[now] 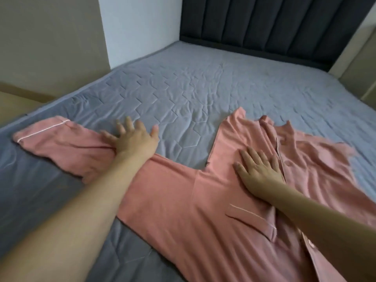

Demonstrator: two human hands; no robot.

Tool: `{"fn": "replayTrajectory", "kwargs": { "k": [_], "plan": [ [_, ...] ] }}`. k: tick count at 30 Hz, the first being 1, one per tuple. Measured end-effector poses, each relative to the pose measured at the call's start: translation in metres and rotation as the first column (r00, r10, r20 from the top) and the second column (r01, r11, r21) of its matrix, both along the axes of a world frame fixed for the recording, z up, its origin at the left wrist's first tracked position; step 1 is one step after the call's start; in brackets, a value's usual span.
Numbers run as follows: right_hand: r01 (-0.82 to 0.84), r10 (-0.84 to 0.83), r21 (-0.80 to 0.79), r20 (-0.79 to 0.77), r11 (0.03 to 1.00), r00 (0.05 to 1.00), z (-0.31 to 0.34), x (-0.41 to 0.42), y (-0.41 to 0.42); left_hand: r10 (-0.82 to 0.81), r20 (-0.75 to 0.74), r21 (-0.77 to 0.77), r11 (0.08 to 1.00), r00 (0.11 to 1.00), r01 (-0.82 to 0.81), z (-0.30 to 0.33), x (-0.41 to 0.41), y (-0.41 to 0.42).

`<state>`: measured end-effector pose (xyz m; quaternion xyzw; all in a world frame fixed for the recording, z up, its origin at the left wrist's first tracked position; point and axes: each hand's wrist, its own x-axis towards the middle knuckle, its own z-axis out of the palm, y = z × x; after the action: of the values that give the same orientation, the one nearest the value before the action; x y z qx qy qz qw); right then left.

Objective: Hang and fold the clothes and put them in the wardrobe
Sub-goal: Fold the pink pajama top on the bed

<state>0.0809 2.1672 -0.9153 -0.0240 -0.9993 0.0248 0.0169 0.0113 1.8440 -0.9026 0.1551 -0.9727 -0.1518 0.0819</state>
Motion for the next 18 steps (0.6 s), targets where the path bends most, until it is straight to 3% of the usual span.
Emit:
{"fn": "replayTrajectory", "kwargs": {
  "k": [2,4,6,7,9,12,13,16,18],
  "plan": [
    [0.031,-0.031,0.024,-0.017,0.999,0.999,0.002,-0.008,0.029,-0.443,-0.132,0.1,0.884,0.887,0.456,-0.004,0.014,0.077],
    [0.048,-0.048,0.033,-0.013,0.998,0.999,0.006,-0.018,0.058,-0.626,-0.018,-0.06,0.779,0.779,0.624,-0.022,0.028,0.127],
    [0.1,-0.105,-0.087,-0.06,0.991,0.993,0.015,-0.032,0.086,-0.485,0.046,-0.249,0.841,0.873,0.48,-0.029,0.009,0.145],
    [0.165,-0.187,-0.183,-0.11,0.969,0.976,0.02,-0.039,0.103,-0.387,0.029,-0.247,0.891,0.922,0.382,-0.025,-0.007,0.154],
    [0.356,-0.429,-0.343,-0.163,0.869,0.889,0.032,-0.056,0.143,-0.263,0.058,-0.079,0.96,0.963,0.267,-0.006,-0.039,0.181],
    [0.682,-0.723,-0.363,0.03,0.635,0.69,0.04,-0.07,0.211,-0.253,0.098,0.22,0.949,0.962,0.227,0.019,-0.083,0.228],
    [0.723,-0.746,-0.43,0.152,0.541,0.649,0.04,-0.076,0.235,-0.244,0.106,0.298,0.933,0.964,0.203,0.025,-0.098,0.244],
    [0.662,-0.603,-0.711,0.426,0.237,0.674,0.052,-0.095,0.267,-0.146,0.106,0.504,0.86,0.984,0.073,0.038,-0.138,0.265],
    [0.663,-0.568,-0.727,0.474,0.177,0.672,0.058,-0.112,0.282,-0.114,0.124,0.497,0.867,0.986,0.037,0.039,-0.158,0.275]
  ]
}}
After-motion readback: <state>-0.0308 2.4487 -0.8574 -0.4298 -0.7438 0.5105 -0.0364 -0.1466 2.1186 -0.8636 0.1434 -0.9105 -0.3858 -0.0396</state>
